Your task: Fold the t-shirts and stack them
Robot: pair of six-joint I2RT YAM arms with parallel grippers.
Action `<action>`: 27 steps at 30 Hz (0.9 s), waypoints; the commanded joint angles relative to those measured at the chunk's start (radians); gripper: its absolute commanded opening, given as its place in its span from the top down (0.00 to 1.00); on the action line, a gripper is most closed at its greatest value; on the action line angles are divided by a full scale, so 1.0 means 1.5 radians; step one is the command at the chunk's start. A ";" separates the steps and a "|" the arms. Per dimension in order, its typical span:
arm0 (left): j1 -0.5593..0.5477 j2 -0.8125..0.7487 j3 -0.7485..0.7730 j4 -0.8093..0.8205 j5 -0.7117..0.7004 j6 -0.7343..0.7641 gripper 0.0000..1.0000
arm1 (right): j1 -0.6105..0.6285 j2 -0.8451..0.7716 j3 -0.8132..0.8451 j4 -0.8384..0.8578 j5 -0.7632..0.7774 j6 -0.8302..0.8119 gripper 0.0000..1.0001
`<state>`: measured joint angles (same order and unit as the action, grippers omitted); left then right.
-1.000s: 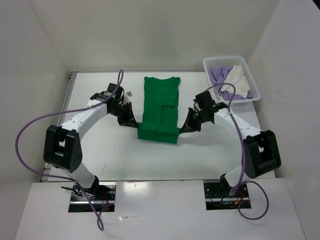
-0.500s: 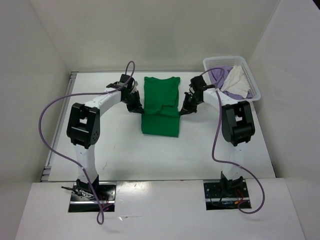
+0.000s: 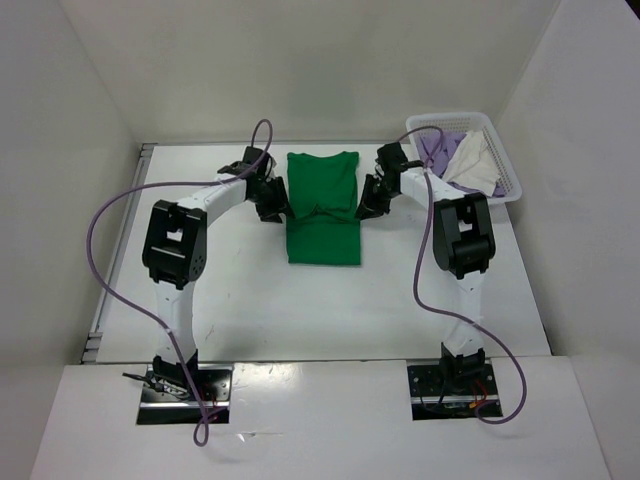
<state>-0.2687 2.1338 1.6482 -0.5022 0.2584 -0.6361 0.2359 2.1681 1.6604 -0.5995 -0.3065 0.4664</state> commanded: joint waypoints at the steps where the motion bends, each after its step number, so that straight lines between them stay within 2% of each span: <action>1: 0.004 -0.088 -0.029 0.037 -0.019 -0.016 0.49 | -0.006 -0.057 0.042 -0.004 0.003 -0.005 0.70; 3: 0.004 -0.128 -0.051 0.048 0.015 -0.028 0.53 | -0.006 -0.088 -0.002 -0.004 -0.004 0.002 0.73; 5: -0.031 -0.150 -0.098 0.065 0.028 -0.034 0.59 | 0.000 -0.138 -0.039 0.016 -0.010 0.002 0.81; 6: -0.046 -0.167 -0.118 0.072 0.042 -0.043 0.60 | 0.012 -0.152 -0.079 0.023 -0.020 0.009 0.91; 9: -0.088 -0.180 -0.208 0.118 0.064 -0.082 0.64 | 0.050 -0.169 -0.129 0.055 -0.040 0.016 1.00; 11: -0.094 -0.171 -0.253 0.157 0.070 -0.109 0.67 | 0.072 -0.150 -0.135 0.078 -0.071 0.016 1.00; 14: -0.094 -0.134 -0.261 0.173 0.076 -0.109 0.67 | 0.088 -0.111 -0.092 0.079 -0.079 0.016 1.00; 17: -0.094 -0.120 -0.267 0.173 0.062 -0.109 0.67 | 0.095 -0.069 -0.027 0.032 -0.043 0.010 1.00; 19: -0.094 -0.127 -0.298 0.182 0.049 -0.109 0.67 | 0.095 -0.083 -0.027 0.032 0.013 0.010 1.00; 25: -0.094 -0.160 -0.342 0.204 0.043 -0.116 0.67 | 0.016 -0.113 -0.053 0.025 0.098 0.030 1.00; 26: -0.094 -0.166 -0.342 0.204 0.042 -0.116 0.67 | 0.005 -0.123 -0.072 0.031 0.105 0.042 0.99; 27: -0.094 -0.166 -0.342 0.204 0.042 -0.116 0.67 | -0.015 -0.129 -0.084 0.040 0.105 0.050 0.86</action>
<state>-0.4103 1.9179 1.1557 -0.2016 0.3496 -0.8131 0.2832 2.0552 1.5570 -0.5507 -0.2314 0.5117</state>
